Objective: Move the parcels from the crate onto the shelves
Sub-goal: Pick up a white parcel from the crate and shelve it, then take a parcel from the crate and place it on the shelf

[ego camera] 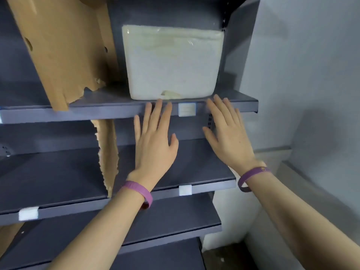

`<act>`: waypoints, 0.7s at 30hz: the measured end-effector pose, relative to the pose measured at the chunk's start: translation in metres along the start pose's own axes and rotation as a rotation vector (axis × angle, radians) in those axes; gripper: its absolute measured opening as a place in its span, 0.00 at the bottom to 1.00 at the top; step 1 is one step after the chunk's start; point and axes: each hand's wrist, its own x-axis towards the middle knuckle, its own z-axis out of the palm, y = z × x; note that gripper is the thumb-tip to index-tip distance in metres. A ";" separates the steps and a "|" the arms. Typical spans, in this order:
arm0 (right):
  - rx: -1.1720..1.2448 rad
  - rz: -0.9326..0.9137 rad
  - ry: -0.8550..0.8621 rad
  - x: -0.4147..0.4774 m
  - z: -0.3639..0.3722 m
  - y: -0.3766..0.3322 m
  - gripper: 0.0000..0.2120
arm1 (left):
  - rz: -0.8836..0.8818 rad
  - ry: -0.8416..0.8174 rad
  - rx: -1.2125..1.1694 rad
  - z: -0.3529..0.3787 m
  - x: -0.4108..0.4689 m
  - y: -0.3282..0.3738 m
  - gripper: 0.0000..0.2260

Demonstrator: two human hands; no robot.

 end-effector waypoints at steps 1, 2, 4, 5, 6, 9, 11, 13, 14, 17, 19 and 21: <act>-0.011 0.026 -0.001 -0.014 -0.003 0.001 0.30 | 0.022 -0.011 -0.062 0.009 -0.006 0.010 0.33; -0.027 0.062 -0.018 -0.028 -0.006 0.003 0.30 | 0.046 -0.035 -0.126 0.019 -0.012 0.020 0.32; -0.070 0.175 -0.074 -0.063 -0.016 0.011 0.30 | 0.101 -0.106 -0.252 0.041 -0.026 0.045 0.32; -0.094 0.243 -0.094 -0.083 -0.022 0.016 0.31 | 0.125 -0.143 -0.306 0.051 -0.035 0.058 0.32; -0.124 0.322 -0.107 -0.106 -0.030 0.022 0.31 | 0.150 -0.190 -0.358 0.061 -0.046 0.074 0.31; -0.227 0.586 -0.121 -0.183 -0.060 0.040 0.31 | 0.225 -0.378 -0.518 0.086 -0.089 0.128 0.31; -0.301 0.737 -0.136 -0.235 -0.085 0.046 0.31 | 0.316 -0.509 -0.628 0.096 -0.121 0.168 0.32; -0.386 0.854 -0.143 -0.283 -0.115 0.047 0.32 | 0.419 -0.624 -0.718 0.100 -0.154 0.211 0.33; -0.434 0.911 -0.149 -0.306 -0.131 0.046 0.32 | 0.470 -0.672 -0.754 0.099 -0.170 0.232 0.33; -0.589 1.091 -0.183 -0.373 -0.178 0.040 0.31 | 0.617 -0.794 -0.853 0.091 -0.216 0.293 0.33; -0.641 1.219 -0.192 -0.415 -0.206 0.030 0.32 | 0.707 -0.875 -0.894 0.083 -0.247 0.330 0.33; -0.670 1.322 -0.174 -0.456 -0.231 0.018 0.32 | 0.790 -0.944 -0.902 0.074 -0.280 0.363 0.33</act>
